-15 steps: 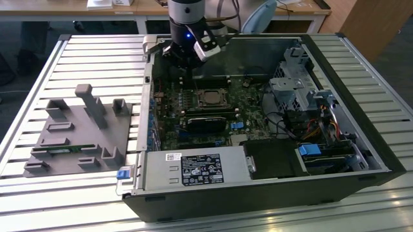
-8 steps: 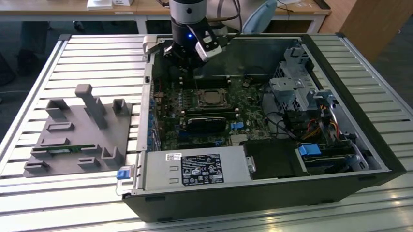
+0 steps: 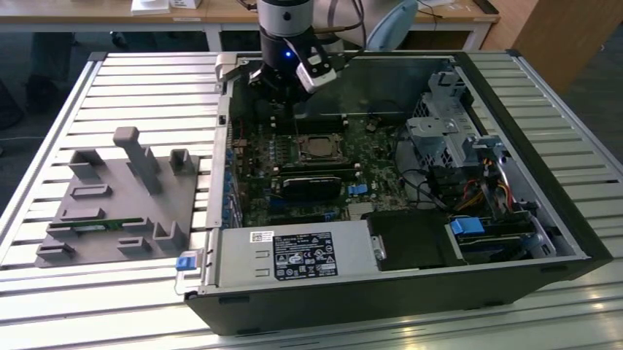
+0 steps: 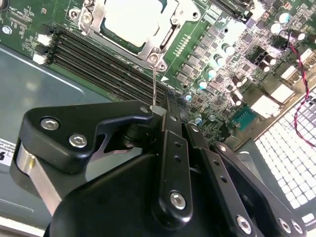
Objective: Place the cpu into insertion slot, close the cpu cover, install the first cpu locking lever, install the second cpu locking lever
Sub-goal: 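Install the first cpu locking lever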
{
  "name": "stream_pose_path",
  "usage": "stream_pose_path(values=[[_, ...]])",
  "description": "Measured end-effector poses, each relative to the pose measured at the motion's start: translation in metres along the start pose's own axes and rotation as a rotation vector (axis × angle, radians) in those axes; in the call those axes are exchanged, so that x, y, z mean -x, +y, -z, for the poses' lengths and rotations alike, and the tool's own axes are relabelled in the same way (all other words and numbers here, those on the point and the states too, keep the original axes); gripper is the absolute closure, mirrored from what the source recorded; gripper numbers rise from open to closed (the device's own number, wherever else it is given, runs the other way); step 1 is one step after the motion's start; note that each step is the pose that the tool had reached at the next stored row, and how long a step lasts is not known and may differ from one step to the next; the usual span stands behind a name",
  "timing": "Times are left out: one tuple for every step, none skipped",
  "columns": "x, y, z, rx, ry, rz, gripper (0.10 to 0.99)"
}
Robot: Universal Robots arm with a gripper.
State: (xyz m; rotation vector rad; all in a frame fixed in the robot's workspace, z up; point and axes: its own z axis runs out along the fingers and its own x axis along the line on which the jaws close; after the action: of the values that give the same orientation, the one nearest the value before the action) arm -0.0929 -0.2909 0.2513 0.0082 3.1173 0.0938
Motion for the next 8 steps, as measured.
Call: stream_pose_path(values=[[0.0005,0.0,0.0,0.0,-0.0001,0.0,0.98],[0.0013,0.0,-0.0001,0.0,-0.0001,0.0,0.98],[0.0021,0.0,-0.0002,0.0,-0.0001,0.0,0.98],[0.0031,0.0,-0.0002,0.0,-0.0001,0.0,0.98],[0.0042,0.0,-0.0003,0.0,-0.0001,0.0,0.98],[0.0055,0.0,-0.0004,0.0,-0.0001,0.0,0.98],[0.0067,0.0,-0.0005,0.0,-0.0001,0.0,0.98],[0.0078,0.0,-0.0007,0.0,-0.0001,0.0,0.98]])
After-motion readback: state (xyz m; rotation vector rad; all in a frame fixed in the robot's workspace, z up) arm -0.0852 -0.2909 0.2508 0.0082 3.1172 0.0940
